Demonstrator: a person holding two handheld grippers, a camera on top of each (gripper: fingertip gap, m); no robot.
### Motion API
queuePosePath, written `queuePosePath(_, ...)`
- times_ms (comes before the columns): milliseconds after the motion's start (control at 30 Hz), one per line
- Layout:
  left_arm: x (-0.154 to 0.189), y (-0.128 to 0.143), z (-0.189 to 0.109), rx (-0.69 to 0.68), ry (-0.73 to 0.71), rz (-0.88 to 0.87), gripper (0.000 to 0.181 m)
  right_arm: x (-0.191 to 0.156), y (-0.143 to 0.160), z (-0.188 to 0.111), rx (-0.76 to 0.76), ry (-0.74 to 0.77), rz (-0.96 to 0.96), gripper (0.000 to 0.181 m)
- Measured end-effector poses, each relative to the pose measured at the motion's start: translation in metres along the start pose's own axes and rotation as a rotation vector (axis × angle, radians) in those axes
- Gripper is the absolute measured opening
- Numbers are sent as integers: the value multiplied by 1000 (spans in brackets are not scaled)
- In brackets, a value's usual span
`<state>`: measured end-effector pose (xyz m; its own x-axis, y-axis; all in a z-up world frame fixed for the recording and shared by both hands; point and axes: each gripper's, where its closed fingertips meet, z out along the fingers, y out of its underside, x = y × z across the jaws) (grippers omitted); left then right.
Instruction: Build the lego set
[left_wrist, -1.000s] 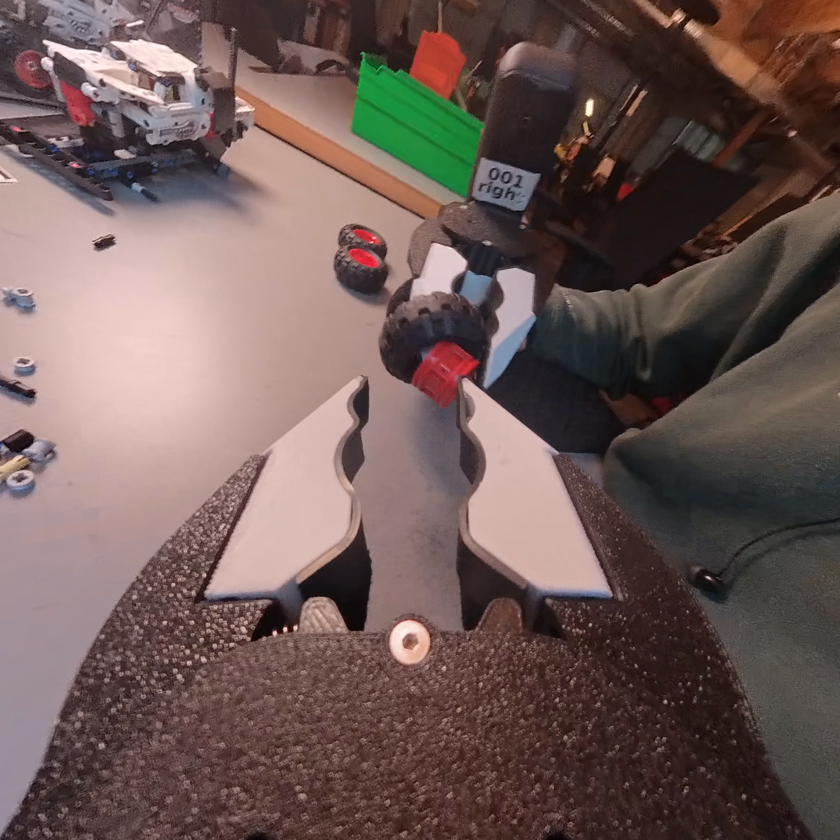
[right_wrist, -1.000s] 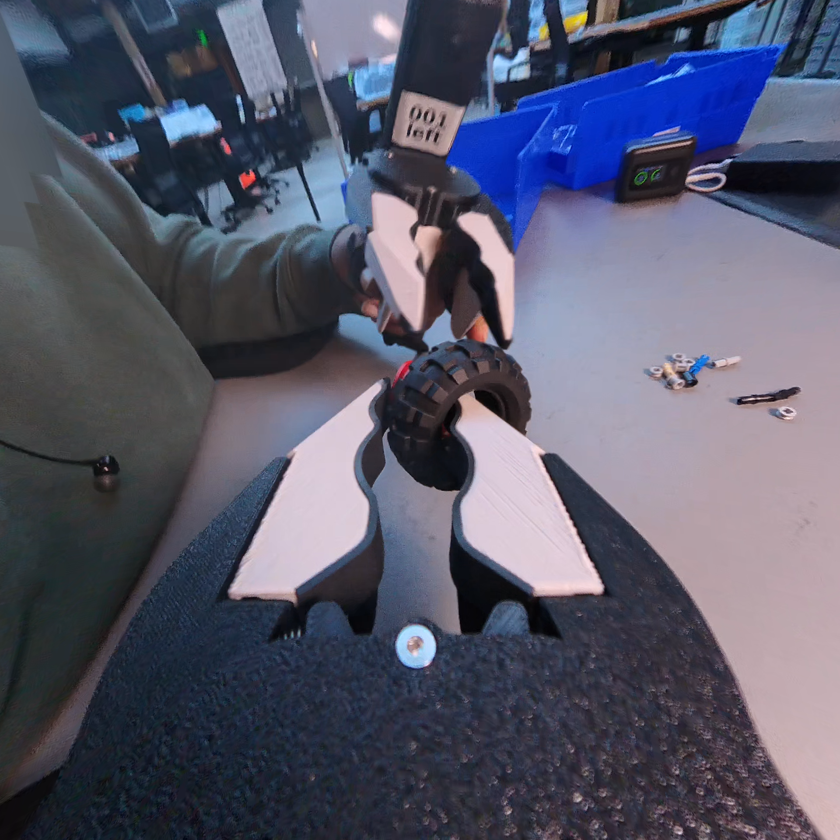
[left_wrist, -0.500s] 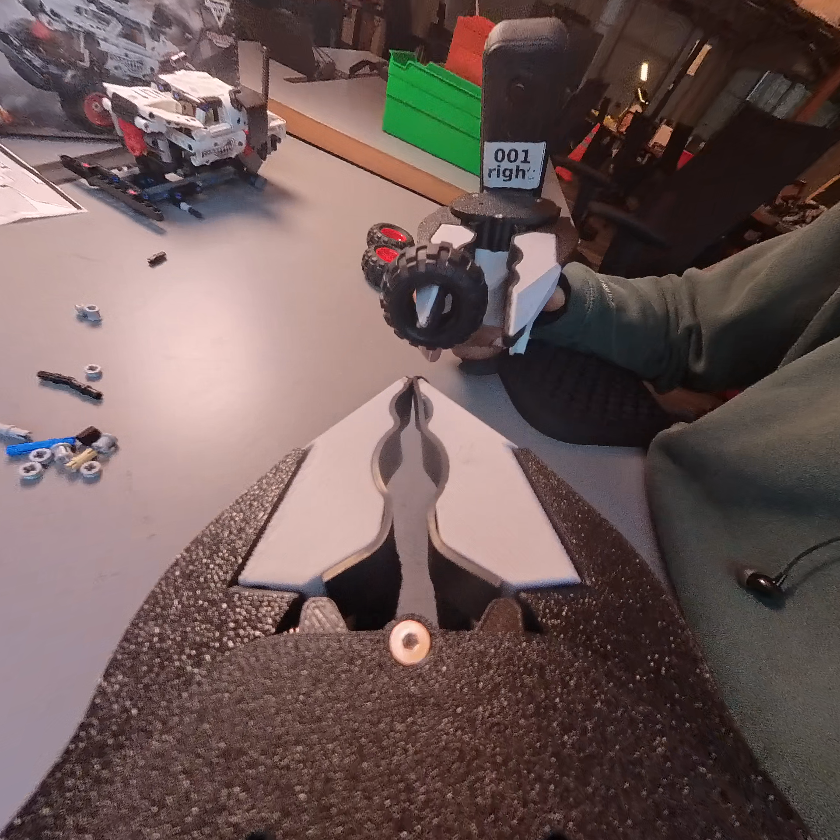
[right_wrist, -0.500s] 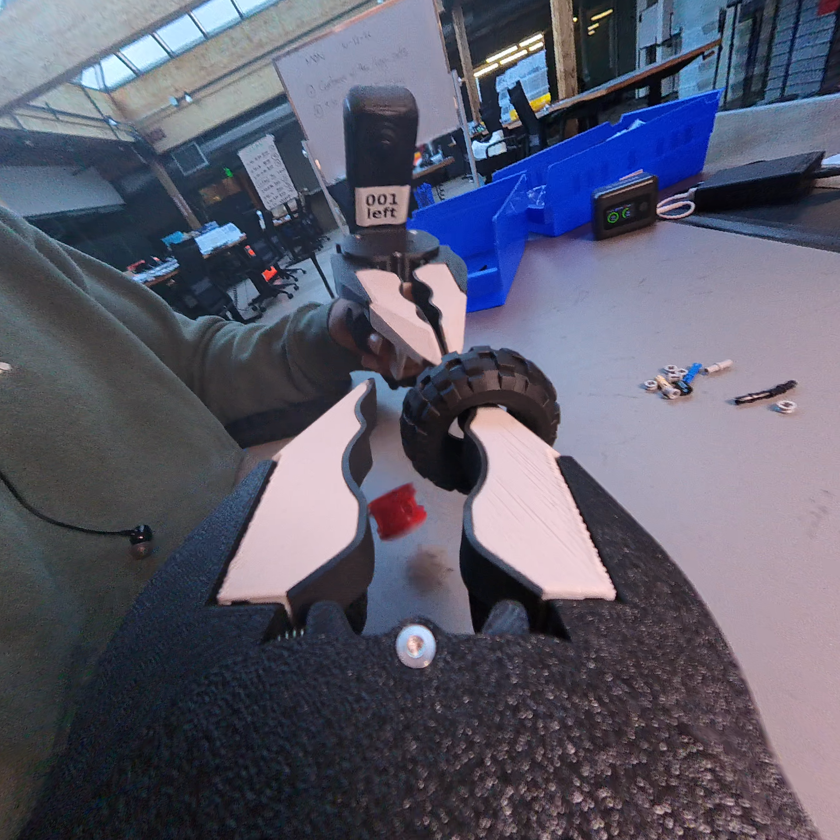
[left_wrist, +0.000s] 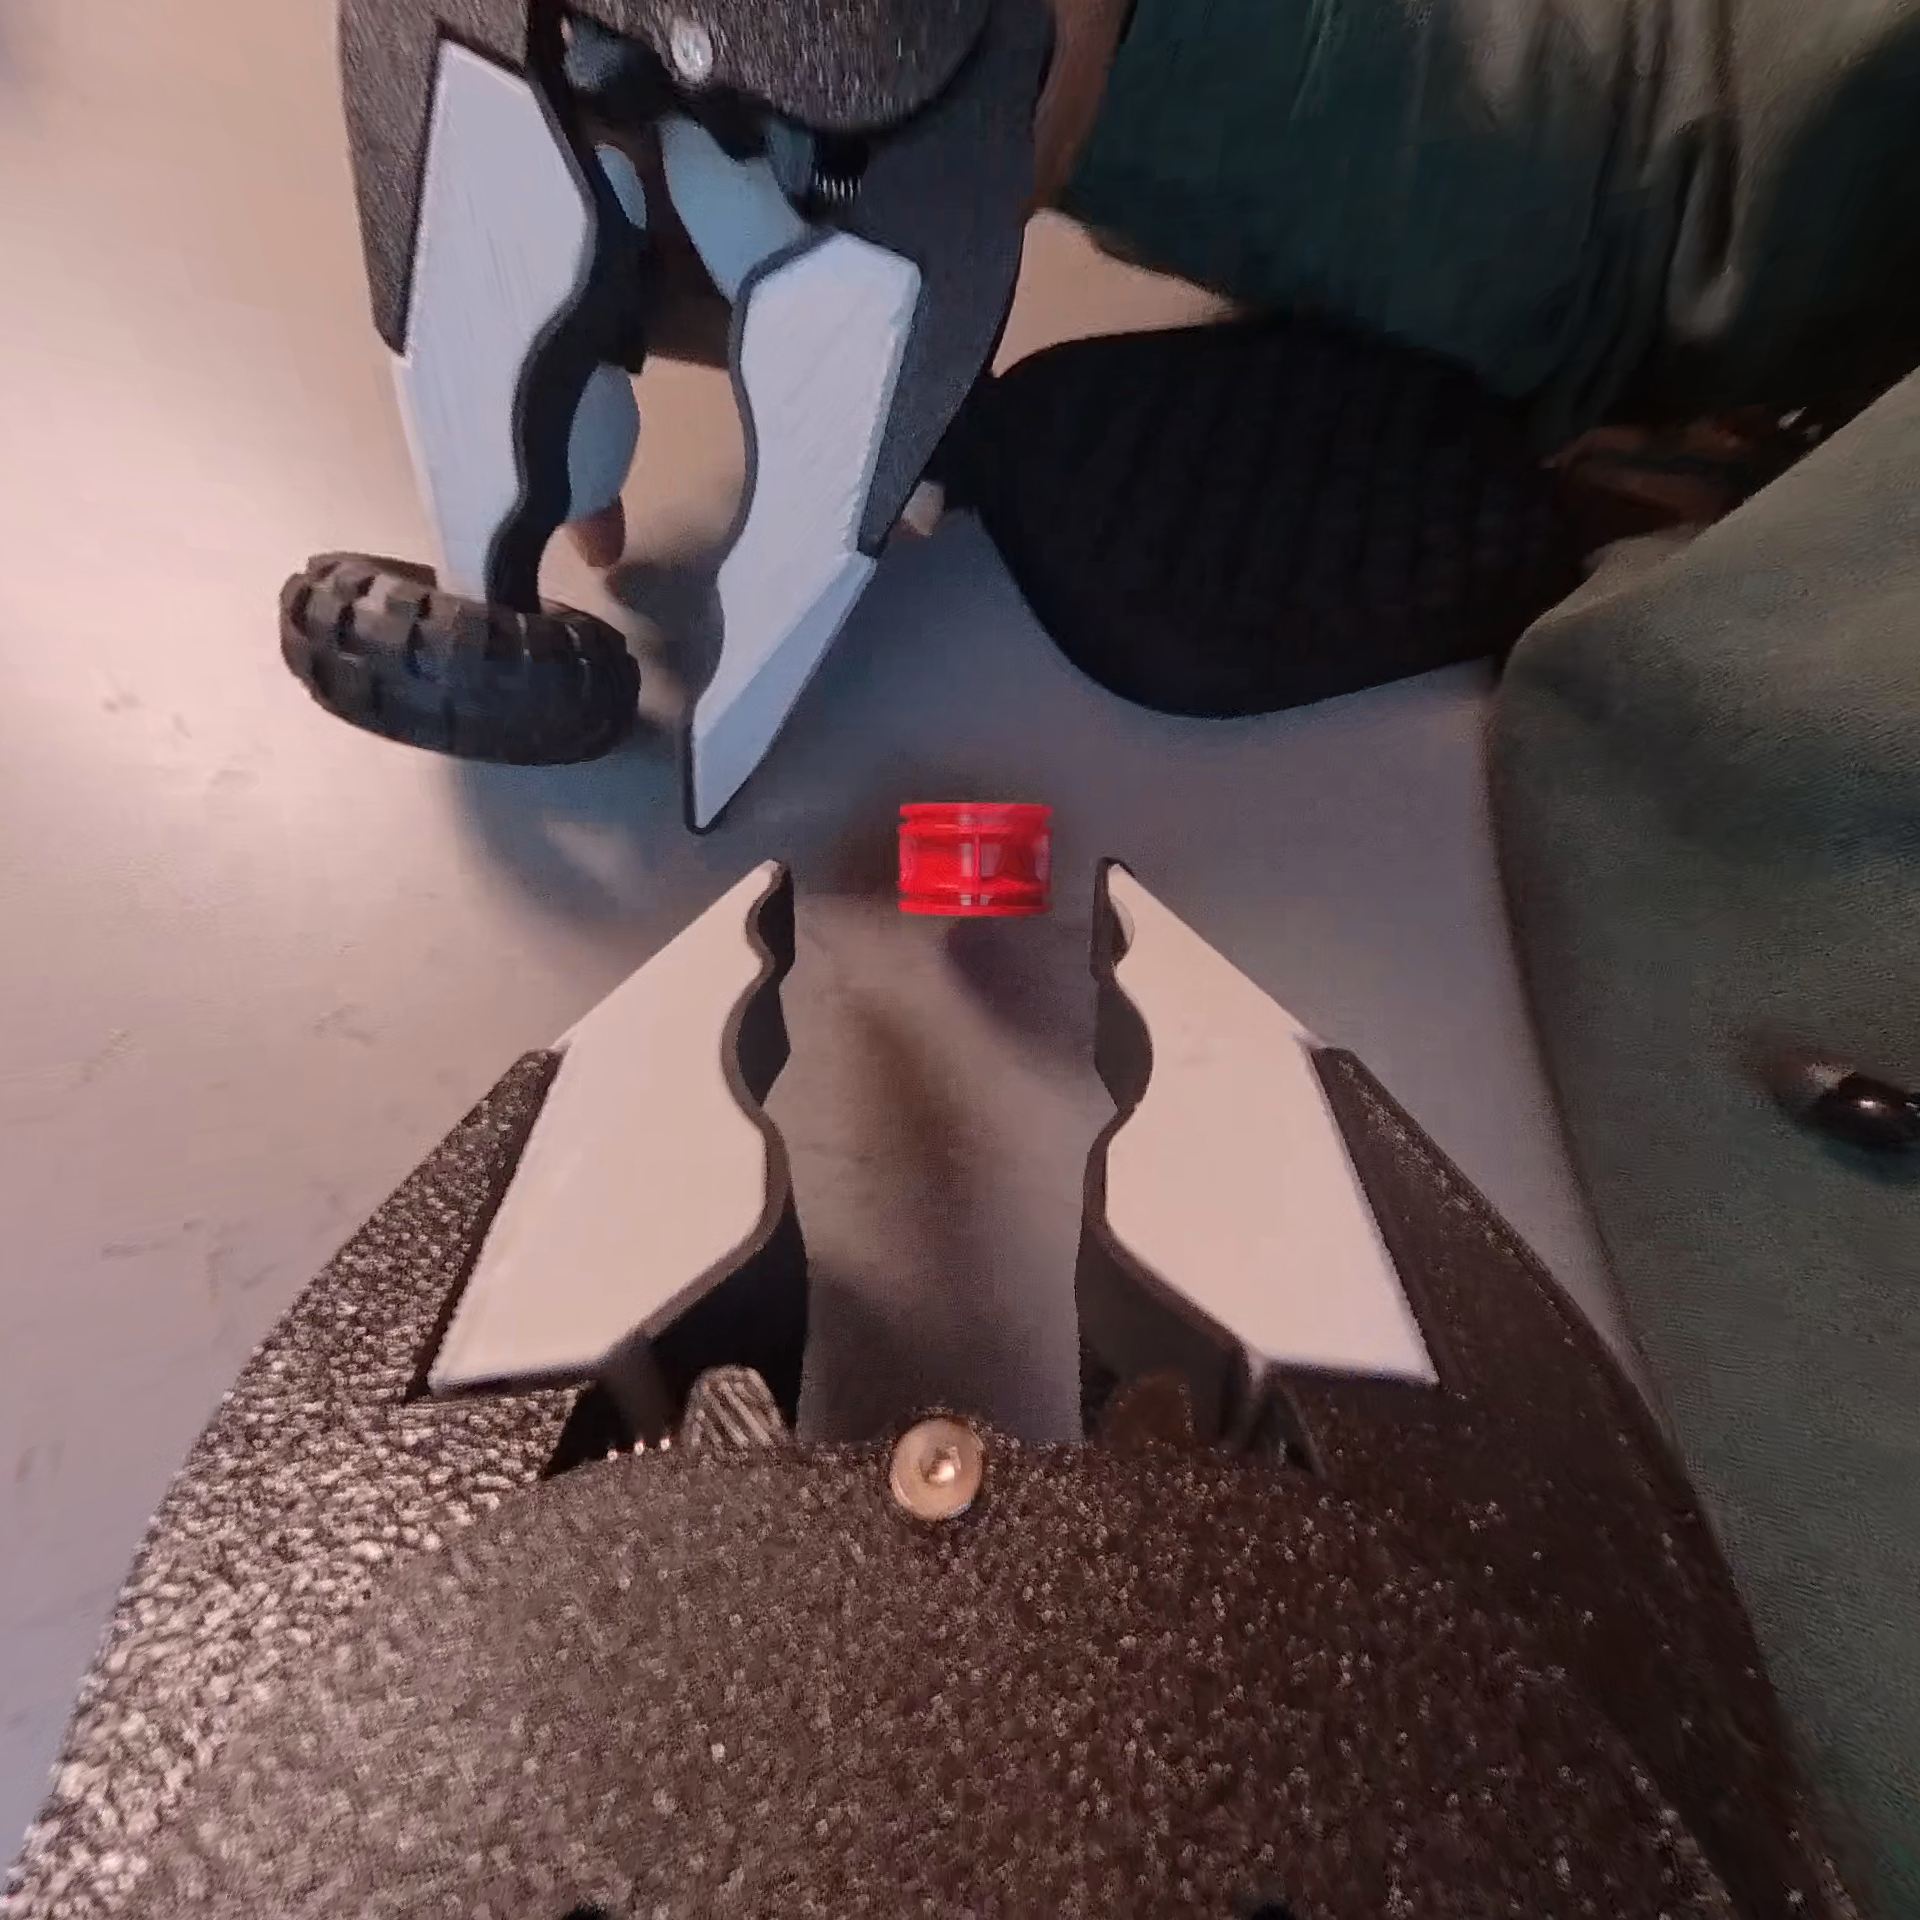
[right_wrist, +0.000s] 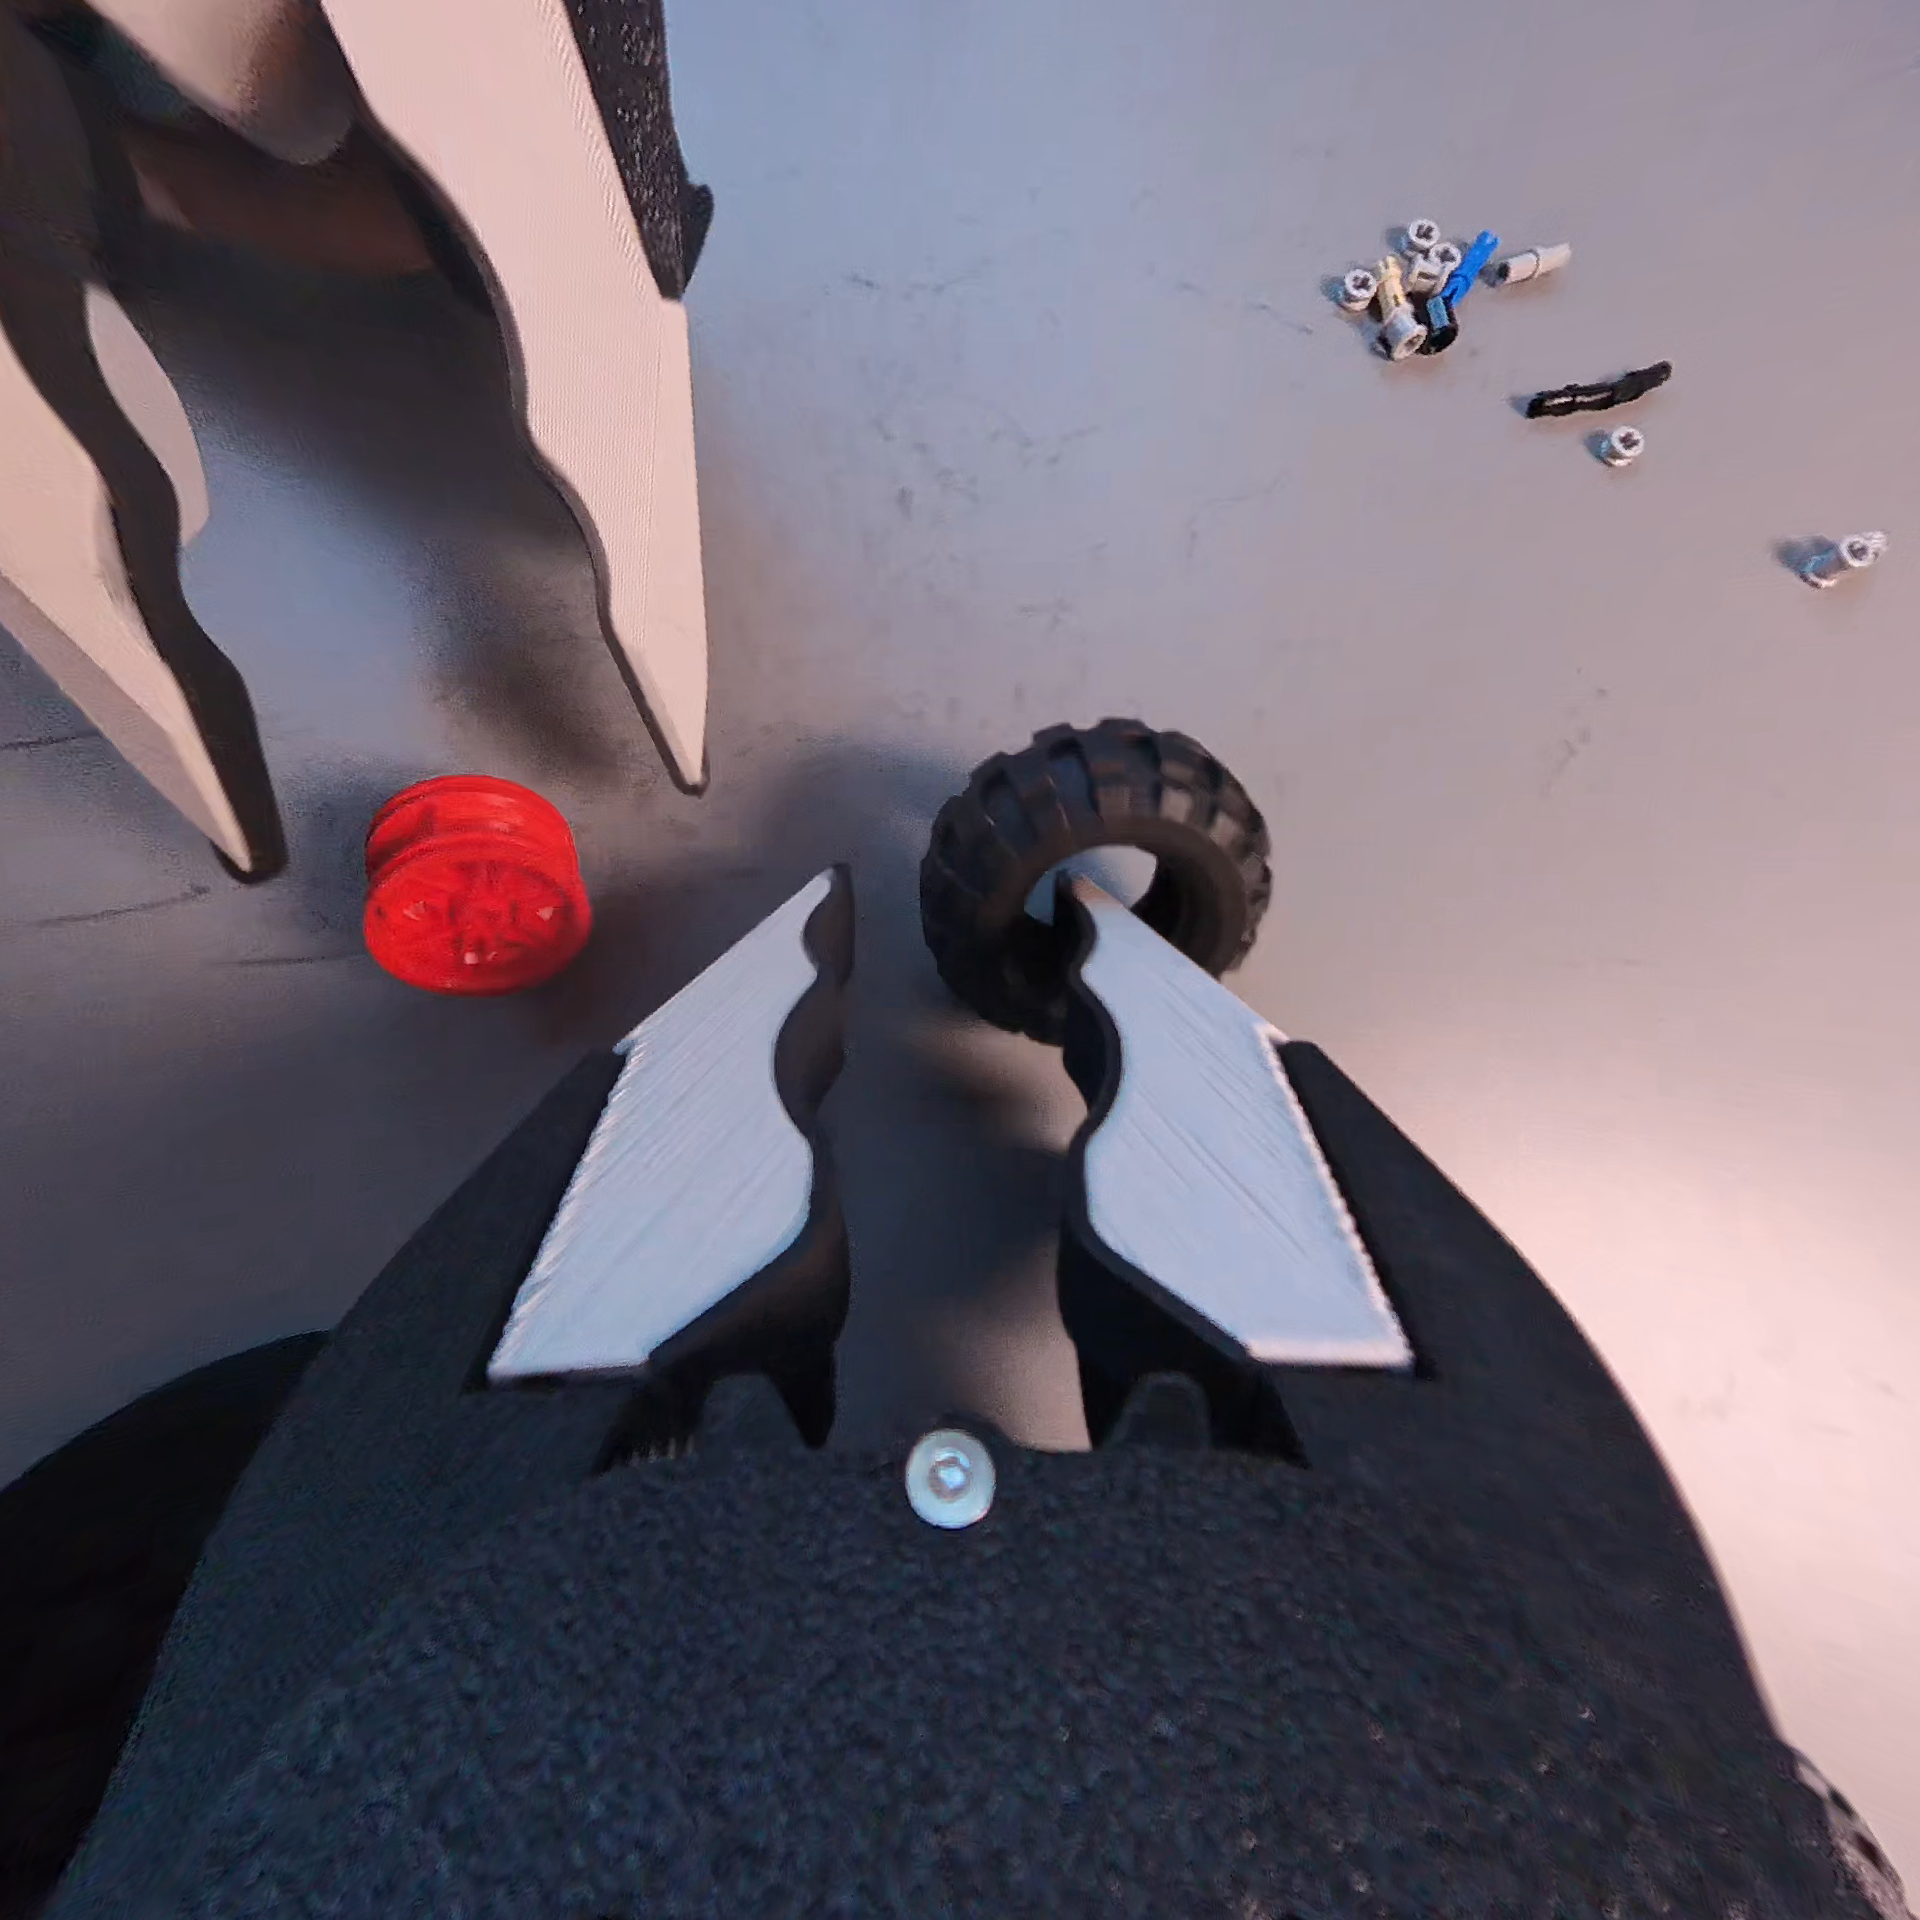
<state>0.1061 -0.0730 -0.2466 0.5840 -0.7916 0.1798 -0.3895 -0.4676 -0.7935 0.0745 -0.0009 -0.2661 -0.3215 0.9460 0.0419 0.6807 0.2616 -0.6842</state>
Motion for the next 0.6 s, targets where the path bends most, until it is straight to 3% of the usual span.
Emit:
queuePosePath(67, 3, 4, 7, -44, -16, 33, 55, 0, 2, -2, -13, -4, 2, 46)
queuePosePath(267, 14, 14, 23, -136, 0, 95, 40, -6, 5, -15, -33, -46, -18, 45)
queuePosePath(400, 18, 13, 26, -142, 16, 114, 21, -3, 7, -26, -40, -32, -26, 43)
queuePosePath(500, 22, 6, 21, -97, 50, 102, 24, -1, 10, -39, -62, -19, -33, 39)
queuePosePath(600, 38, -9, 9, -3, 146, 82, 42, 0, 17, -69, -75, 9, -69, 38)
